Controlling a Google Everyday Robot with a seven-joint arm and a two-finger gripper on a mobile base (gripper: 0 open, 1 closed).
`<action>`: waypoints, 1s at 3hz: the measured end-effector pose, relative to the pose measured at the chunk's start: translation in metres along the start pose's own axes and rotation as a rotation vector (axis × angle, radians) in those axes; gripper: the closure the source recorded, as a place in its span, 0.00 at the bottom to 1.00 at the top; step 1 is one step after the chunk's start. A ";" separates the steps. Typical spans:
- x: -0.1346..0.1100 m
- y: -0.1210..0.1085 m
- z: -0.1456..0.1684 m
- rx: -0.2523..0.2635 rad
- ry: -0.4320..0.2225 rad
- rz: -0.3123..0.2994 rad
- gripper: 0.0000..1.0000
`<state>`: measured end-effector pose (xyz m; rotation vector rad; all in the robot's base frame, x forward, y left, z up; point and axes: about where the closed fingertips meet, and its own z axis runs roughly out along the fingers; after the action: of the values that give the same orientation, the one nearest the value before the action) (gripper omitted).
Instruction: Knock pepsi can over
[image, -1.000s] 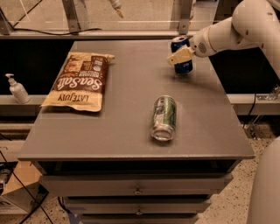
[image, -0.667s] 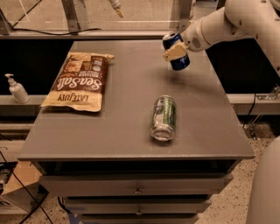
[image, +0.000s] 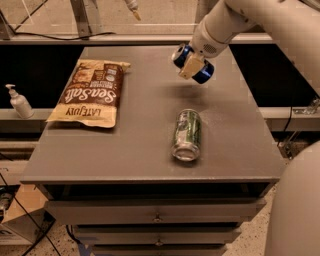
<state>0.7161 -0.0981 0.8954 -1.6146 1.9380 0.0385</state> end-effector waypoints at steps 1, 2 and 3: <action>0.007 0.026 0.010 -0.077 0.132 -0.108 0.59; 0.013 0.050 0.015 -0.153 0.179 -0.156 0.36; 0.017 0.068 0.017 -0.231 0.147 -0.146 0.13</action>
Offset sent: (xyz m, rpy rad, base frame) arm -0.0683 0.0122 -0.0479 -0.2500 0.2005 0.2088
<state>0.6608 -0.0893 0.8494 -1.9562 1.9782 0.0894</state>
